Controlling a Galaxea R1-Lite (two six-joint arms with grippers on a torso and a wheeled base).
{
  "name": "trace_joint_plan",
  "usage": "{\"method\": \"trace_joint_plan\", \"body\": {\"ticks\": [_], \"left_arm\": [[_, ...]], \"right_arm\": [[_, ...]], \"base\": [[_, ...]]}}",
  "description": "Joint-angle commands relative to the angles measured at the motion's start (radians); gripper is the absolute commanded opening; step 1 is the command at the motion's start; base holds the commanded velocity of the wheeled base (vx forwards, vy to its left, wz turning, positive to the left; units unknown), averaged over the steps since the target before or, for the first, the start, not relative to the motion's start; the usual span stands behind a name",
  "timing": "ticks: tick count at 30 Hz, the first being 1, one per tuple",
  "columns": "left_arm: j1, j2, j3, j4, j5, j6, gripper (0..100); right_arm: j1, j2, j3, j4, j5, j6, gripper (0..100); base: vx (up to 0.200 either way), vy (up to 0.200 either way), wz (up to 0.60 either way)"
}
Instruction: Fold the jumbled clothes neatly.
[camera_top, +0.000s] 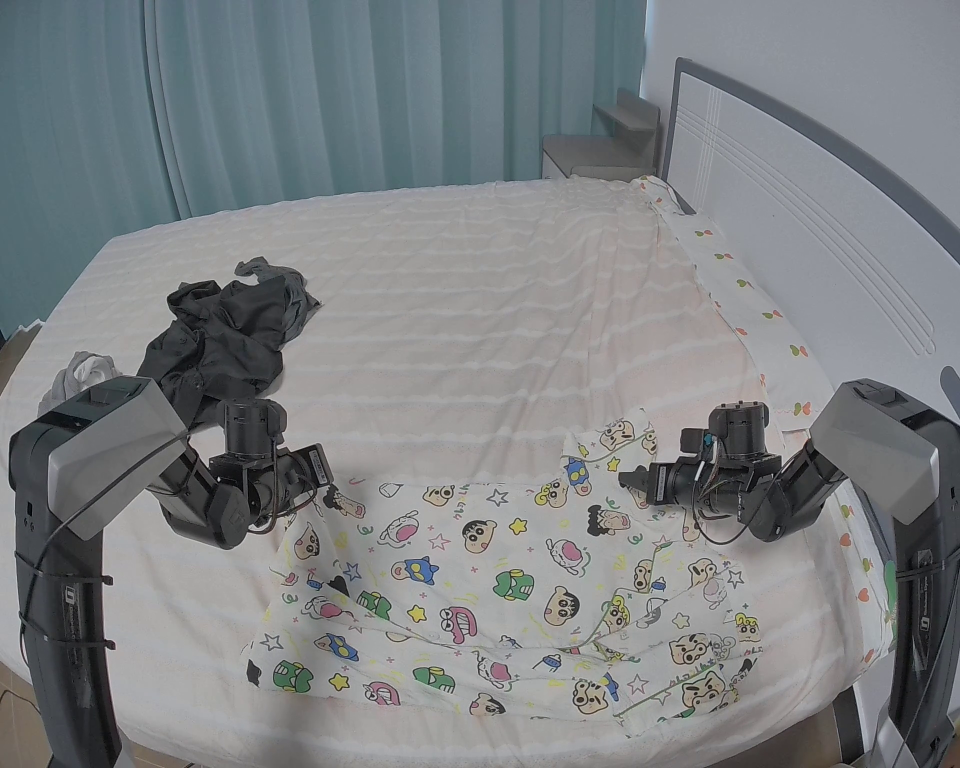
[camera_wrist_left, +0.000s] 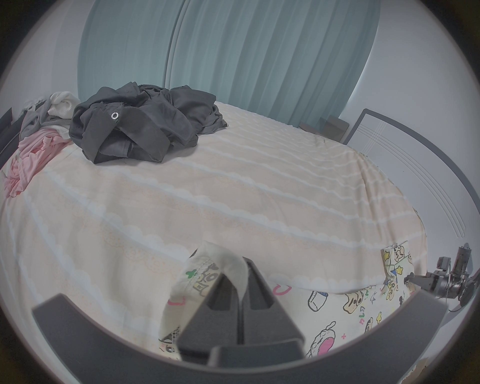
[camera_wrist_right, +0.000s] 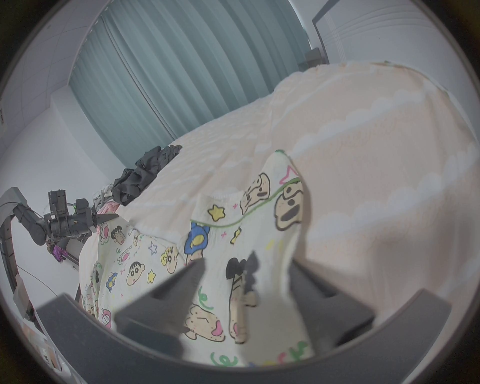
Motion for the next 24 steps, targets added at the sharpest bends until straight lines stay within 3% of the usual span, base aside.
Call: {"method": "trace_joint_plan", "body": {"ticks": [1, 8, 24], "left_arm": [[0.000, -0.004, 0.002, 0.000, 0.001, -0.001, 0], [0.000, -0.004, -0.001, -0.005, 0.032, 0.005, 0], [0.002, -0.035, 0.005, -0.052, 0.079, 0.001, 0]], "right_arm": [[-0.014, 0.010, -0.025, 0.002, 0.010, 0.000, 0], [-0.050, -0.019, -0.026, -0.005, 0.048, 0.025, 0], [-0.083, -0.022, -0.005, -0.139, 0.045, 0.068, 0]], "base": [[0.000, 0.000, 0.00], [0.000, 0.000, 0.00], [0.000, 0.000, 0.00]]}}
